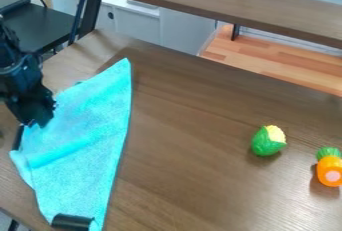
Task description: Unfold the cloth from bottom left to top right
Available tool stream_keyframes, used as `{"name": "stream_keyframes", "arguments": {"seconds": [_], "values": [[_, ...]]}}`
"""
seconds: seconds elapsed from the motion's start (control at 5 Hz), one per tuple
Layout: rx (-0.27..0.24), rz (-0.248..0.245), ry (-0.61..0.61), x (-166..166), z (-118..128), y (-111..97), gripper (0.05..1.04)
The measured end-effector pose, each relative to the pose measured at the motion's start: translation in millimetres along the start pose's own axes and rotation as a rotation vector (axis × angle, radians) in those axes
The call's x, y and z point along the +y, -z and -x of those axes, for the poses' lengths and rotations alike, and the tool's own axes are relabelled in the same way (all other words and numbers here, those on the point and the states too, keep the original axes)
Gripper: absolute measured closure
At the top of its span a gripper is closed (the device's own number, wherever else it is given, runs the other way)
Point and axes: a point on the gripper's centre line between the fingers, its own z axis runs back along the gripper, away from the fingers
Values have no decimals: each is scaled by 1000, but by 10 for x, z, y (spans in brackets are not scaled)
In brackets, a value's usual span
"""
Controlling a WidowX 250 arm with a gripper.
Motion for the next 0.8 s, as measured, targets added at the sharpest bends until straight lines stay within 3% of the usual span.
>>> {"name": "stream_keyframes", "arguments": {"seconds": [0.4, 0.6, 0.8], "values": [[4, -15, -5, 28, -3, 59, 677], [6, -22, -6, 29, -5, 89, 903], [1, -38, -10, 48, -16, 94, 1017]]}}
